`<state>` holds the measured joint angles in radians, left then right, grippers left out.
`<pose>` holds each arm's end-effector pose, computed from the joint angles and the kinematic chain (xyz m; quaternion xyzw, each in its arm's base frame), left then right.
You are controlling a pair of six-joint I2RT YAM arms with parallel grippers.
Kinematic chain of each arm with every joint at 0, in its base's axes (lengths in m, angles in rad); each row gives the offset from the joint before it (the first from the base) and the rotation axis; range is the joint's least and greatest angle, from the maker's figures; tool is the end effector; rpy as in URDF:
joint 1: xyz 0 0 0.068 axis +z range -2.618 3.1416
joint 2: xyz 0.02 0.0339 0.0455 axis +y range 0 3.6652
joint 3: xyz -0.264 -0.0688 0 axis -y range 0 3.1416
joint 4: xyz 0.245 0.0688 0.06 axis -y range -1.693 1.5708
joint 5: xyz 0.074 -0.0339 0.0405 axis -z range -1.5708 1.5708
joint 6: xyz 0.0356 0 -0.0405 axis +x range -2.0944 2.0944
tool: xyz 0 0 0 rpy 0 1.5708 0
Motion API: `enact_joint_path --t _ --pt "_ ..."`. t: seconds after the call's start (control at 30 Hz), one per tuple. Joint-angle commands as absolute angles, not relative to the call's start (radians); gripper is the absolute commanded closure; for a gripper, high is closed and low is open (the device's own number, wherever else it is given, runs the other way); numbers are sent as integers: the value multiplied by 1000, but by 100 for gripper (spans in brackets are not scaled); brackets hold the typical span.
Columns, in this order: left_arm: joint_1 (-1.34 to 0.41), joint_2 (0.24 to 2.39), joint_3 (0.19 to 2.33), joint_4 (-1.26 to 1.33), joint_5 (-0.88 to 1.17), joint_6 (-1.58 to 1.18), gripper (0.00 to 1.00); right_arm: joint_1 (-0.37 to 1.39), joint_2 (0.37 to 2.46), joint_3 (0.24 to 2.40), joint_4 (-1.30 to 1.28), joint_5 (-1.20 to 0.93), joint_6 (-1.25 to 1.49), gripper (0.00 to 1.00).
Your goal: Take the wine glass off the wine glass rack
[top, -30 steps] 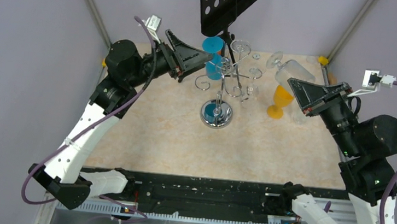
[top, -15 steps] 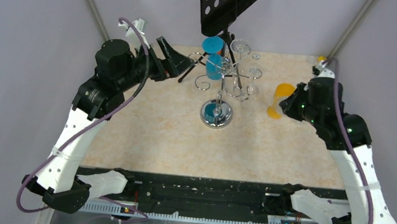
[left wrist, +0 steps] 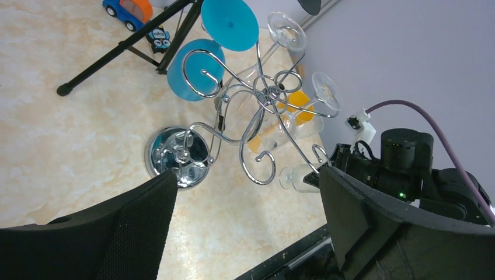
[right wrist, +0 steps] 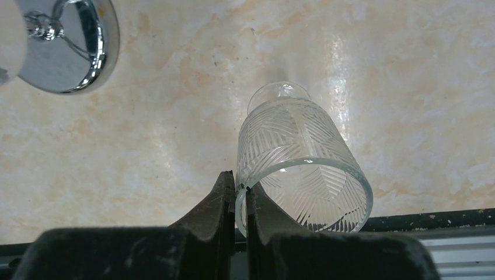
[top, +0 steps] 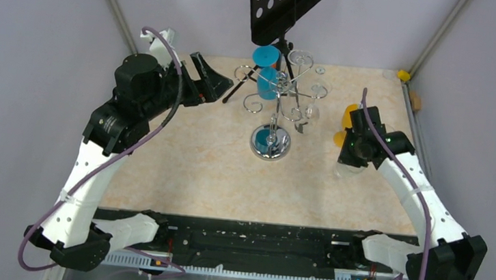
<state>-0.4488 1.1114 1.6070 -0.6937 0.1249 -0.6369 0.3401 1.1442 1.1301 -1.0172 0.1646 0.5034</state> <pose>0.1757 -0.0895 0.4979 -0.0331 0.7724 -0.3681 0.5166 0.2024 0.0654 0.3168 0.1002 0.9556 0.0364 0.2747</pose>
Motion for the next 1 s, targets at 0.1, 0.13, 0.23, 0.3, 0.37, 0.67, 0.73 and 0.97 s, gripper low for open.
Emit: enact_joint_path --t 0.1,0.13,0.23,0.3,0.37,0.67,0.73,0.97 --pt "-431 1093 1634 -702 103 -589 6 275 1201 1081 -867 134 454 100" --pt "-430 1095 1635 -705 106 -588 6 266 1213 1077 -855 128 448 100" --pt "-423 1100 1640 -710 111 -581 5 249 1252 1073 -822 126 433 100" --pt "-418 1102 1640 -713 114 -577 5 235 1282 1075 -806 128 421 100" --pt "-412 1104 1640 -716 116 -574 5 229 1312 1080 -792 131 409 100" --pt "-386 1111 1641 -722 128 -563 5 199 1435 1118 -775 133 355 100" --pt "-378 1113 1643 -722 133 -561 5 197 1452 1127 -773 145 348 99" --pt "-347 1123 1651 -724 159 -561 5 195 1475 1176 -787 156 339 76"
